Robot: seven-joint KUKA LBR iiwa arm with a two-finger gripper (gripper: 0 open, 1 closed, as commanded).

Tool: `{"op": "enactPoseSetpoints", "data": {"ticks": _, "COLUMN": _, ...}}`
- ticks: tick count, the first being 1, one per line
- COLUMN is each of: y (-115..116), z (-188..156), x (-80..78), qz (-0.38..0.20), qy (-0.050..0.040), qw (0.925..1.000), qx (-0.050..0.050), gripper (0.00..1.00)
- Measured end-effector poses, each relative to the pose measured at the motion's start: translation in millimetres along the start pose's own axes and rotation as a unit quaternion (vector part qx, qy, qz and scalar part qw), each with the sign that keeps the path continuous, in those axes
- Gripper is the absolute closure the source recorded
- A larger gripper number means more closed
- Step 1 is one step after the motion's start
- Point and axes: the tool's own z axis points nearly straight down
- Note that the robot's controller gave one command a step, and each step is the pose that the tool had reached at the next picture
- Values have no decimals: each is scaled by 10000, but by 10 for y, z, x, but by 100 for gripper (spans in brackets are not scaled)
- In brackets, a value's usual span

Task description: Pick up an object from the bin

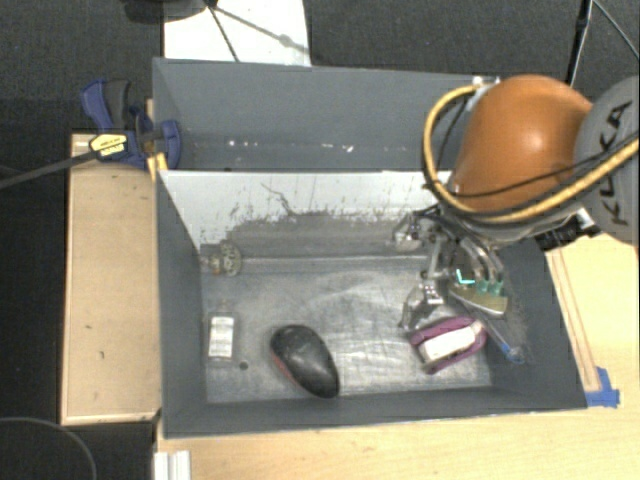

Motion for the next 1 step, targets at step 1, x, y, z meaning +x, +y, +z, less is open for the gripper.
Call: {"op": "enactPoseSetpoints", "data": {"ticks": 1, "y": 19, "z": 1701, "x": 320, "qz": -1973, "qy": -84, "qw": 9803, "qx": 9, "gripper": 0}}
